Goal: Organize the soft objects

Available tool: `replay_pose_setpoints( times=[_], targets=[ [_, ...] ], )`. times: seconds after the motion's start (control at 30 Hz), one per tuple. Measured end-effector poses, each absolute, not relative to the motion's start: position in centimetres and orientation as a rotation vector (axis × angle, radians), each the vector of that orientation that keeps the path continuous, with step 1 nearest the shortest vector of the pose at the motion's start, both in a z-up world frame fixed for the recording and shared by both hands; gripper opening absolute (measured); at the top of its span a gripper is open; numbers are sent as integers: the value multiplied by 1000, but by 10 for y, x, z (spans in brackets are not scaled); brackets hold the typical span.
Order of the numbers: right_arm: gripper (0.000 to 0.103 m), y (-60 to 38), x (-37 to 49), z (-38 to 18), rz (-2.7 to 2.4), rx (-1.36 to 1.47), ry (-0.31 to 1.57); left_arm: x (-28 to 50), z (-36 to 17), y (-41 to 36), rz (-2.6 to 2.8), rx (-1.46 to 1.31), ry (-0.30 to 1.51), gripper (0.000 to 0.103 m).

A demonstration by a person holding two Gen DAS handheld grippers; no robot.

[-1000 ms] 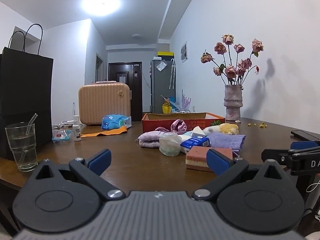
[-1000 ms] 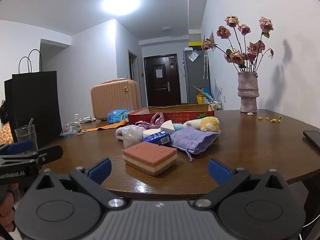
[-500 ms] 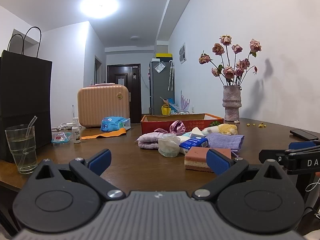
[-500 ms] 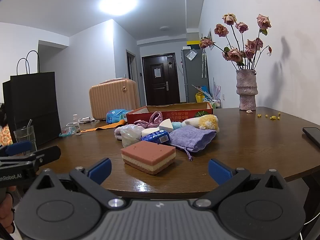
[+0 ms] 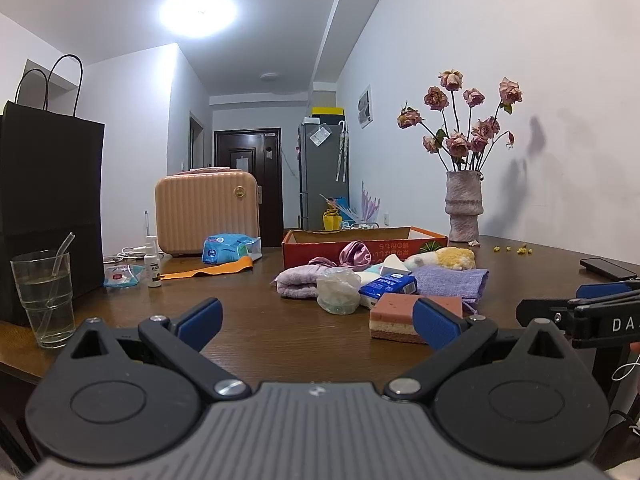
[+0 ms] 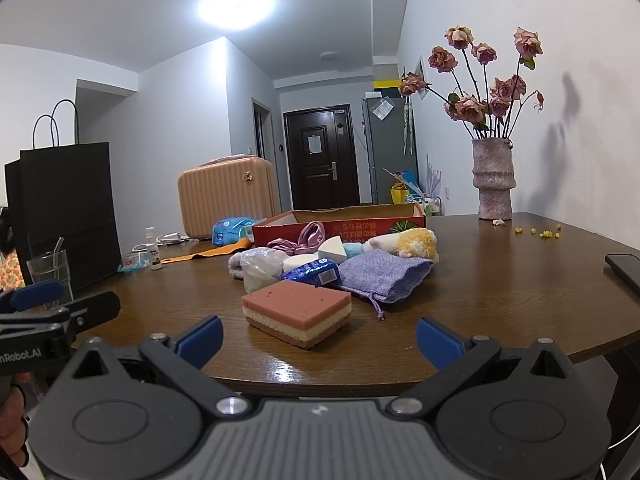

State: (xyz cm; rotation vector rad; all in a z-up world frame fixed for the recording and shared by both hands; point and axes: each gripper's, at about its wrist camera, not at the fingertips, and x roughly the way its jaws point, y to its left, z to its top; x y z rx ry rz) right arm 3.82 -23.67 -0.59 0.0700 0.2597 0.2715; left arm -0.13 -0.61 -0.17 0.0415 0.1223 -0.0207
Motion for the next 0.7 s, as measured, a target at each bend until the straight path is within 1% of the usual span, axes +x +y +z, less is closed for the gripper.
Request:
replay_pose_setpoints(
  times=[0.7],
  targets=[
    [103,-236,38,-6,269,70,270,-1,-2,-5,-22,42,128,103]
  ],
)
